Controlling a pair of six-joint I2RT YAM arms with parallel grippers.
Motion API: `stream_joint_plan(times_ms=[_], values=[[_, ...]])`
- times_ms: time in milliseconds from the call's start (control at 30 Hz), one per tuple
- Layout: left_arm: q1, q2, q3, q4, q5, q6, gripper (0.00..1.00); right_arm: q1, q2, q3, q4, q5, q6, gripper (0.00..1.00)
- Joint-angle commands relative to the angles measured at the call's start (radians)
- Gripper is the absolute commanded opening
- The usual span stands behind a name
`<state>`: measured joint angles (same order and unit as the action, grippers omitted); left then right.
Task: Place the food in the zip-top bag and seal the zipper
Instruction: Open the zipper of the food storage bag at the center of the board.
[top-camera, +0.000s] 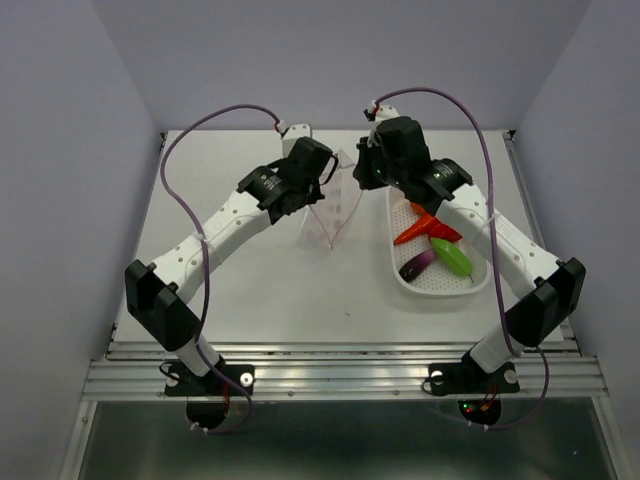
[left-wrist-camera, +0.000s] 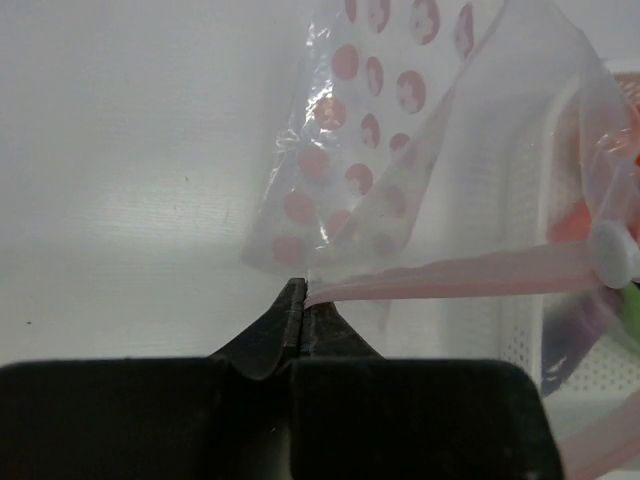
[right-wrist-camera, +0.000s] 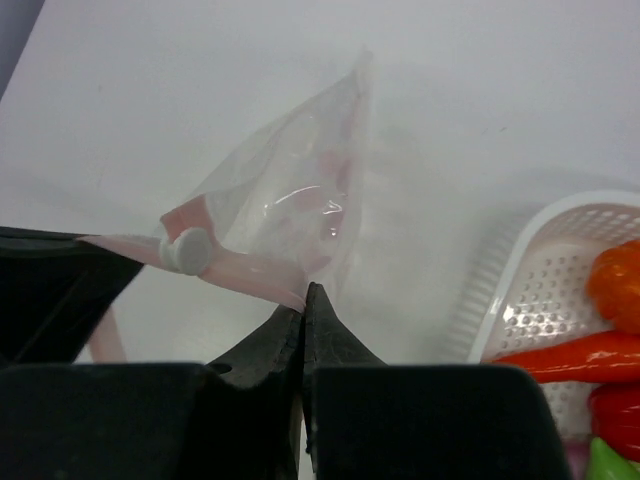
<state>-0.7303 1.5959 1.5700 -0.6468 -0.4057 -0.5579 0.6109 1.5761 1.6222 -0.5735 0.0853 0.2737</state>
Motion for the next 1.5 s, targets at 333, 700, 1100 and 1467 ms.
stream_joint_plan(times_ms=[333,700,1100,1467], values=[[0.106,-0.050,0.401,-0.251,-0.371,0.145,0.00,0.001,0.111,0.209,-0.040,0.518,-0.201,0.01],[0.106,-0.011,0.223,-0.246,-0.428,0.323,0.00,-0.011,0.082,0.016,0.046,0.440,-0.258,0.01],[0.109,0.059,0.077,0.058,0.054,0.383,0.00,-0.039,0.099,-0.039,0.096,0.096,-0.211,0.10],[0.111,0.213,0.223,0.027,0.117,0.375,0.00,-0.039,0.038,-0.041,0.083,-0.137,-0.186,0.66]])
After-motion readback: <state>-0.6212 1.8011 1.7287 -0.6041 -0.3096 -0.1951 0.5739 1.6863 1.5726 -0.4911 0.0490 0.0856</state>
